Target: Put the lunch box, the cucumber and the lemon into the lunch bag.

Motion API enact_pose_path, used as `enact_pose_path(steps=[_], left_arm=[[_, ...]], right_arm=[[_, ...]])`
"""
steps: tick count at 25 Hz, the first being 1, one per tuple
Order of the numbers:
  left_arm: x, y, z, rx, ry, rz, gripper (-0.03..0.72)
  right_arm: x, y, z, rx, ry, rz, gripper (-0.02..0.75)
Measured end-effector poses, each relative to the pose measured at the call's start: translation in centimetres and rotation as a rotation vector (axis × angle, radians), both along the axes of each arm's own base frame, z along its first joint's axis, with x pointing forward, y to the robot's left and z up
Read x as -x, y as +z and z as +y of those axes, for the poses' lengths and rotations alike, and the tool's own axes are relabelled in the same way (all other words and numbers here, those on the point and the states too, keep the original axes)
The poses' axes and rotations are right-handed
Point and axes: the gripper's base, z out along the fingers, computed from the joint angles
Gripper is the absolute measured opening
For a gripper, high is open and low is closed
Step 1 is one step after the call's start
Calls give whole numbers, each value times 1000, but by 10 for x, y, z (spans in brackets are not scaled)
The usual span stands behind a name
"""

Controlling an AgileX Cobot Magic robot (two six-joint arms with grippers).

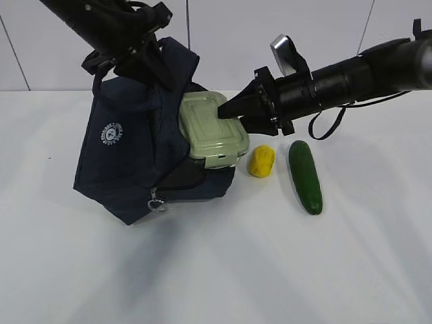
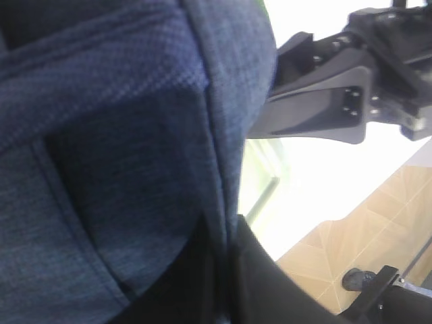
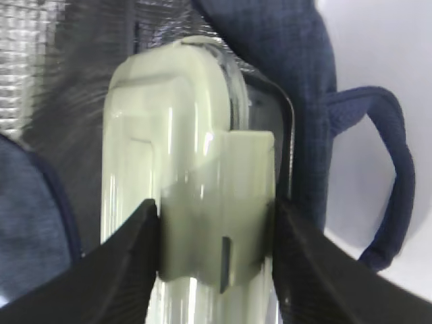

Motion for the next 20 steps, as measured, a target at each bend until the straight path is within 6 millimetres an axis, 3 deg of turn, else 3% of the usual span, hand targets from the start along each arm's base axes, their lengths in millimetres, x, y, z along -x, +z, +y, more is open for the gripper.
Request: enact_pose_path(steps=[7,11,20], left_arm=[[0,0,-1,16,-2,5,-9],[0,1,-2,30,-7,6,-9],[0,-1,-3,36,-10,14,-9]], right_arm=[[-8,-4,4,-113,-53,-13,376],[-10,-16,5,-124,-66,3,376],[1,-23,40,-110,17,-36,376]])
